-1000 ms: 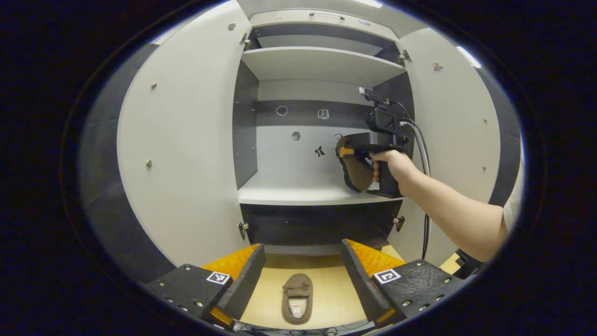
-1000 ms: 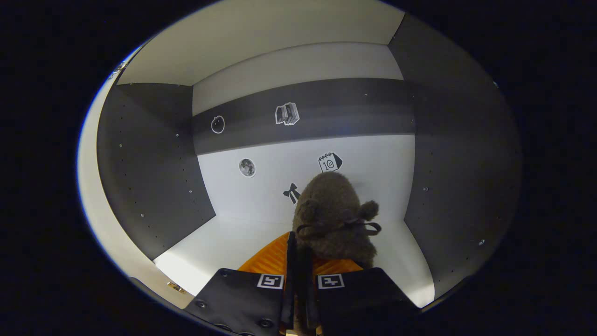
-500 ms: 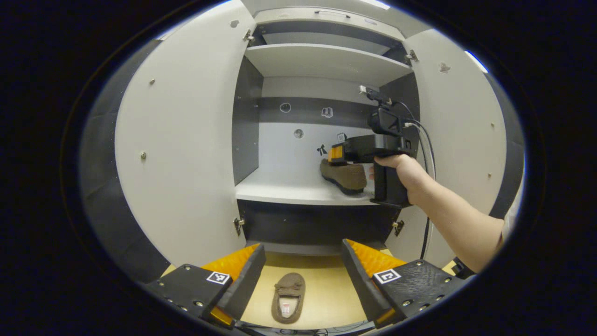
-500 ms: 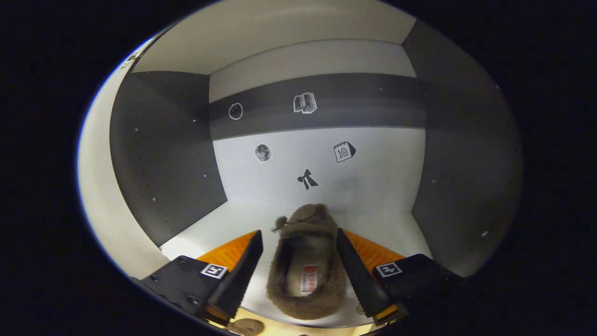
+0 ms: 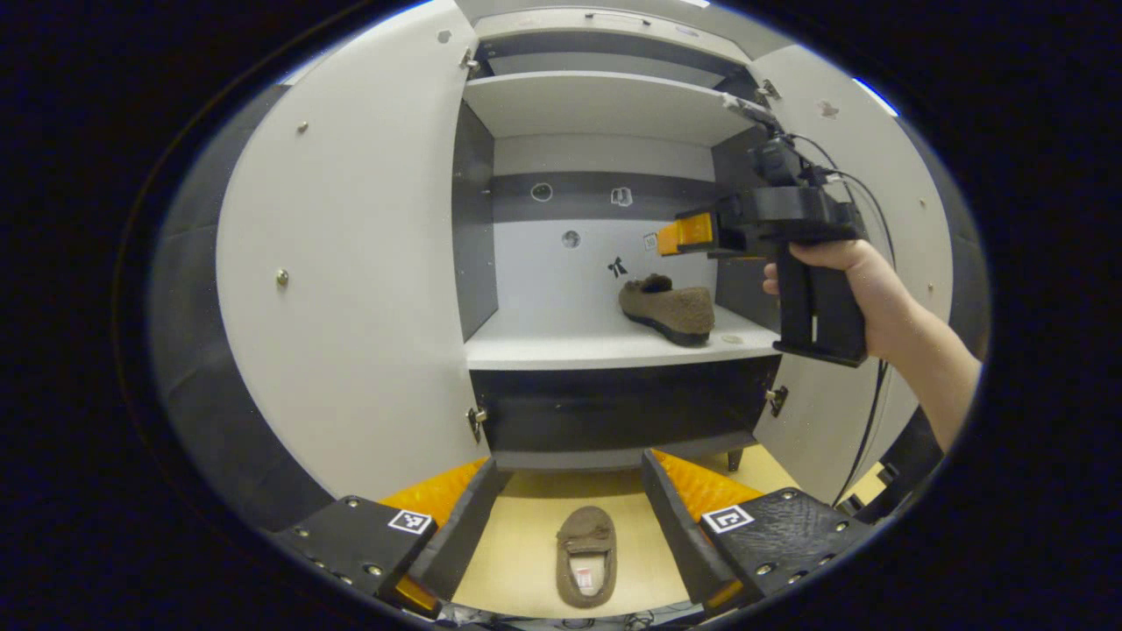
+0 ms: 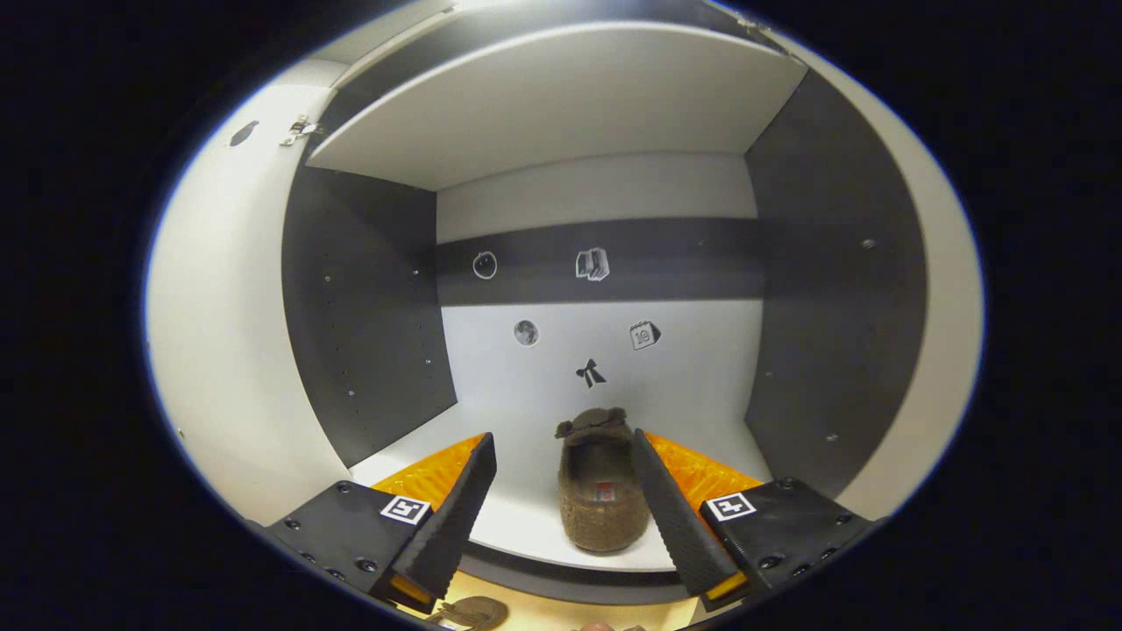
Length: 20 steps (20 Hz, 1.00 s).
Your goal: Grab one shoe with the right hand and put it into the shoe cabinet, grab the other shoe with the left hand and put it into the shoe cabinet; then close the right door with the right hand and the left door with the left hand.
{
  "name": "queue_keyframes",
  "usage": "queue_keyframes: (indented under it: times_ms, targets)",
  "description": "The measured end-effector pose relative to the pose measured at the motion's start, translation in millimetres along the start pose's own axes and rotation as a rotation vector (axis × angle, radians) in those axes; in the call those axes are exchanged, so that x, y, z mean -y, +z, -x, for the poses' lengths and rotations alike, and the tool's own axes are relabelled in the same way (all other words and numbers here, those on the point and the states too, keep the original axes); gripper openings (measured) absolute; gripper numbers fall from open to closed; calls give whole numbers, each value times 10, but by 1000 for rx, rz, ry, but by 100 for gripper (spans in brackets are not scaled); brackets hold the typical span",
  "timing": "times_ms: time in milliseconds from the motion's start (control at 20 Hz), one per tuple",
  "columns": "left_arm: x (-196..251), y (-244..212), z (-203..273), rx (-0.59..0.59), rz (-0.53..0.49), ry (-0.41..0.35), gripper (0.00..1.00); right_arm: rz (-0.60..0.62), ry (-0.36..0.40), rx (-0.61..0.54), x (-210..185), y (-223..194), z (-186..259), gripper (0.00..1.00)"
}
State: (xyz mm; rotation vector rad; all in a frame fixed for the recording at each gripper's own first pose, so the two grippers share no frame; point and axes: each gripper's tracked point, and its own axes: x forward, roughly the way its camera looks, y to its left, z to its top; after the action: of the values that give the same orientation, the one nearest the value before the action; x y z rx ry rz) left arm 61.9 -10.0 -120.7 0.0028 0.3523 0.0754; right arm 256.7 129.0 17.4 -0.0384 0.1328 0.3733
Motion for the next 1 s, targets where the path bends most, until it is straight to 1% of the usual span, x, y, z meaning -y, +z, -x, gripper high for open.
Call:
queue_keyframes:
  times_ms: [150, 200, 350, 500, 550, 600, 650, 700, 750, 800, 850, 900, 950, 1000]
  targets:
    - [-28, -305, -83, -64, -37, -67, 95, 8, -24, 18, -35, -114, 354, 98]
    - [-46, -436, -108, -94, -53, -78, 95, 10, -28, 20, -48, -178, 479, 98]
    - [-94, -810, -227, -163, -88, -110, 95, 19, -61, -3, -42, -454, 856, 98]
    - [-62, -1216, -344, -261, -107, -171, 95, -3, -79, 14, -97, -659, 1226, 98]
    - [-24, -1363, -390, -304, -112, -194, 95, 3, -97, 6, -76, -748, 1343, 98]
    - [-13, -1536, -454, -345, -126, -207, 100, 9, -119, -5, -61, -834, 1462, 98]
    - [-13, -1649, -504, -378, -144, -218, 100, 12, -140, -15, -35, -896, 1580, 98]
    - [-15, -1710, -530, -405, -163, -227, 96, 10, -161, -22, -15, -944, 1692, 98]
    - [-4, -1780, -563, -429, -182, -237, 95, 7, -180, -29, 22, -996, 1792, 98]
    - [-6, -1901, -598, -453, -198, -243, 100, 6, -202, -36, 61, -1049, 1891, 98]
    - [-6, -2011, -627, -485, -214, -244, 95, 7, -226, -46, 117, -1102, 1993, 98]
    - [-8, -2127, -666, -510, -227, -246, 100, 4, -256, -57, 185, -1166, 2125, 98]
    - [-14, -2225, -707, -533, -240, -245, 95, -3, -281, -64, 245, -1209, 2247, 99]
    - [-20, -2326, -779, -549, -254, -246, 96, -10, -306, -73, 296, -1256, 2377, 99]
